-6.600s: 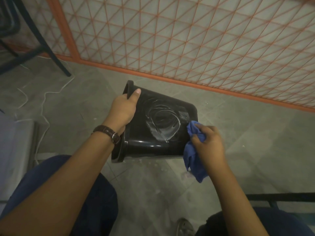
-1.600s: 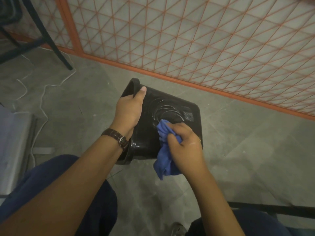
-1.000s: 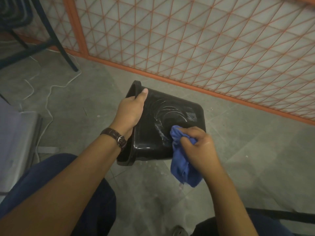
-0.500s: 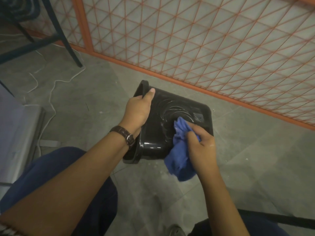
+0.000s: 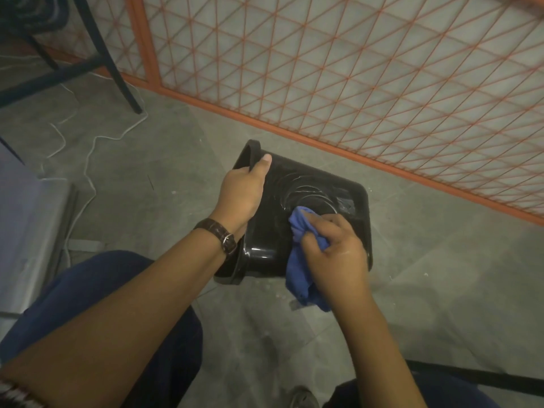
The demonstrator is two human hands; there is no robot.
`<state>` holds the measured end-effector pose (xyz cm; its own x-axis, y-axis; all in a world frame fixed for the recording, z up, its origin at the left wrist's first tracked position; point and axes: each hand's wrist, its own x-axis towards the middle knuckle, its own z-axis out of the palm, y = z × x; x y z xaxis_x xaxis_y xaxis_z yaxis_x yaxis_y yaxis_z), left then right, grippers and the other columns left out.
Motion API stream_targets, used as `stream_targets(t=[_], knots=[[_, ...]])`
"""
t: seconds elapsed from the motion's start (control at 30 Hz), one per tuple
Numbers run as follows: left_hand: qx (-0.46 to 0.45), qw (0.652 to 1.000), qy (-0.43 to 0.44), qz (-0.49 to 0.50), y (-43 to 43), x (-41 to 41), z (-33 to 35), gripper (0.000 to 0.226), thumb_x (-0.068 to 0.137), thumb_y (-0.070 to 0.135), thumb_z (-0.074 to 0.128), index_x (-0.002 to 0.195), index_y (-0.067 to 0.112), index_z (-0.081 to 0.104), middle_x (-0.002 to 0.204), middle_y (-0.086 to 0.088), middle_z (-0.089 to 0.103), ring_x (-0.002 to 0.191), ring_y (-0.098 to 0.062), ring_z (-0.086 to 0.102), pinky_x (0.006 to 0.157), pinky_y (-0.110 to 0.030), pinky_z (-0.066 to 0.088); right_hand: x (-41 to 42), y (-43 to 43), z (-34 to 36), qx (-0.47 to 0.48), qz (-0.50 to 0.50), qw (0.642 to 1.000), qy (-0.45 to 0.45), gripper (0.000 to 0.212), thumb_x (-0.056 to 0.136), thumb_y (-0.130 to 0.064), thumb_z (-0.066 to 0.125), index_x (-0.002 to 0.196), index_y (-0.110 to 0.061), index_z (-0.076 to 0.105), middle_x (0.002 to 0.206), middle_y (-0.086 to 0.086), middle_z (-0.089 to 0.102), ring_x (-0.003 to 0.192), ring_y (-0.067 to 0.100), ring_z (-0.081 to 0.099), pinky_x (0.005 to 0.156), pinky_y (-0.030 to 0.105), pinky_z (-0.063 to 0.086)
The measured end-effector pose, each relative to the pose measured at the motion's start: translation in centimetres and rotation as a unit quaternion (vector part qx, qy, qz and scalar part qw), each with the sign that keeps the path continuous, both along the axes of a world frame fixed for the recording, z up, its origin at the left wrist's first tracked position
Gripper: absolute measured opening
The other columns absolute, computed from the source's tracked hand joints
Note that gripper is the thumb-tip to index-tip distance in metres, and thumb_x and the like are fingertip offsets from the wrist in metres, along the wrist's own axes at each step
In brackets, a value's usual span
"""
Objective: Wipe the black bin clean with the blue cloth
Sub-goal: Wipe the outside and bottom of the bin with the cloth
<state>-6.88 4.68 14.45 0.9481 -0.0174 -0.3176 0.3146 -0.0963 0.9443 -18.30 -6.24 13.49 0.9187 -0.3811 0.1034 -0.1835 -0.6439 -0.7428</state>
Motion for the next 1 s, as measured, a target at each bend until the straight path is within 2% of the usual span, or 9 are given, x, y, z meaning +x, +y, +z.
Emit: stream_targets(t=[0.17, 0.3, 0.4, 0.6, 0.67, 0.73, 0.83, 0.9, 1.0], knots=[[0.03, 1.0, -0.004, 0.001, 0.3, 0.1, -0.3, 0.045, 0.089, 0.047, 0.053, 0.059, 0.014, 0.05, 0.062, -0.002, 0.051, 0.066, -0.019, 0.051, 0.069, -0.034, 0.043, -0.3, 2.3, -0.7, -0.001, 0.127, 0.992, -0.019, 0.03, 0.083, -0.017, 0.063, 0.111, -0.028, 0.067, 0.096, -0.013, 0.054, 0.092, -0.004, 0.053, 0.076, 0.004, 0.041], [0.005, 1.0, -0.013, 0.0, 0.5, 0.3, 0.0, 0.037, 0.091, 0.043, 0.052, 0.08, 0.009, 0.059, 0.076, -0.009, 0.056, 0.073, -0.022, 0.056, 0.071, -0.036, 0.048, -0.1, 0.1, 0.0, 0.053, 0.052, 0.997, 0.008, 0.031, 0.079, -0.008, 0.063, 0.094, -0.034, 0.071, 0.09, -0.019, 0.057, 0.086, -0.01, 0.055, 0.071, 0.001, 0.038], [-0.011, 1.0, -0.013, 0.008, 0.1, 0.1, -0.4, 0.038, 0.091, 0.042, 0.052, 0.073, 0.009, 0.057, 0.073, -0.01, 0.056, 0.07, -0.022, 0.055, 0.067, -0.035, 0.047, 0.3, 0.2, -0.2, 0.06, 0.004, 0.998, -0.014, 0.027, 0.08, -0.007, 0.062, 0.098, -0.024, 0.072, 0.09, -0.017, 0.057, 0.085, -0.012, 0.054, 0.071, -0.001, 0.038], [0.033, 0.999, -0.022, -0.015, 0.1, 0.0, -0.8, 0.046, 0.09, 0.046, 0.052, 0.056, 0.015, 0.047, 0.057, 0.0, 0.047, 0.058, -0.016, 0.046, 0.062, -0.03, 0.039, 0.0, 2.8, -1.0, 0.036, 0.13, 0.991, -0.025, 0.028, 0.08, -0.021, 0.063, 0.105, -0.031, 0.069, 0.094, -0.012, 0.056, 0.089, 0.0, 0.055, 0.074, 0.007, 0.043], [0.022, 0.999, -0.021, -0.013, 0.3, 0.2, -0.6, 0.043, 0.091, 0.044, 0.052, 0.063, 0.011, 0.052, 0.064, -0.006, 0.052, 0.064, -0.019, 0.052, 0.064, -0.032, 0.044, -0.2, 1.7, -0.4, 0.045, 0.129, 0.991, -0.011, 0.026, 0.076, -0.026, 0.06, 0.097, -0.037, 0.071, 0.093, -0.016, 0.056, 0.088, -0.001, 0.056, 0.074, 0.007, 0.043], [0.015, 0.999, -0.025, -0.012, 0.2, 0.2, -0.5, 0.04, 0.092, 0.042, 0.051, 0.068, 0.01, 0.054, 0.068, -0.009, 0.054, 0.067, -0.021, 0.054, 0.064, -0.033, 0.046, -0.2, 0.4, 0.0, 0.053, 0.08, 0.995, -0.001, 0.028, 0.077, -0.015, 0.063, 0.09, -0.039, 0.07, 0.091, -0.018, 0.057, 0.087, -0.006, 0.055, 0.073, 0.004, 0.041], [0.011, 1.0, -0.027, 0.002, -0.1, 0.0, -0.5, 0.038, 0.093, 0.041, 0.05, 0.066, 0.014, 0.055, 0.072, -0.01, 0.058, 0.072, -0.024, 0.057, 0.07, -0.039, 0.051, 0.1, 0.5, 0.1, 0.021, 0.017, 1.0, -0.011, 0.029, 0.079, -0.012, 0.063, 0.097, -0.034, 0.071, 0.088, -0.02, 0.055, 0.085, -0.013, 0.052, 0.072, -0.001, 0.036], [0.029, 0.999, -0.032, -0.002, -0.2, -0.1, -0.6, 0.04, 0.093, 0.043, 0.049, 0.064, 0.015, 0.055, 0.075, -0.011, 0.06, 0.077, -0.028, 0.059, 0.08, -0.044, 0.05, 0.3, 2.0, -0.2, -0.014, 0.048, 0.999, -0.017, 0.029, 0.081, -0.017, 0.062, 0.106, -0.031, 0.069, 0.09, -0.017, 0.054, 0.083, -0.009, 0.052, 0.071, 0.0, 0.037], [0.068, 0.997, -0.035, -0.031, 0.0, -0.1, -0.9, 0.044, 0.093, 0.047, 0.046, 0.06, 0.019, 0.051, 0.062, -0.002, 0.051, 0.067, -0.024, 0.053, 0.074, -0.037, 0.045, 0.3, 3.5, -0.7, -0.017, 0.116, 0.993, -0.017, 0.03, 0.084, -0.019, 0.062, 0.112, -0.027, 0.066, 0.097, -0.01, 0.055, 0.082, 0.001, 0.053, 0.068, 0.004, 0.041]])
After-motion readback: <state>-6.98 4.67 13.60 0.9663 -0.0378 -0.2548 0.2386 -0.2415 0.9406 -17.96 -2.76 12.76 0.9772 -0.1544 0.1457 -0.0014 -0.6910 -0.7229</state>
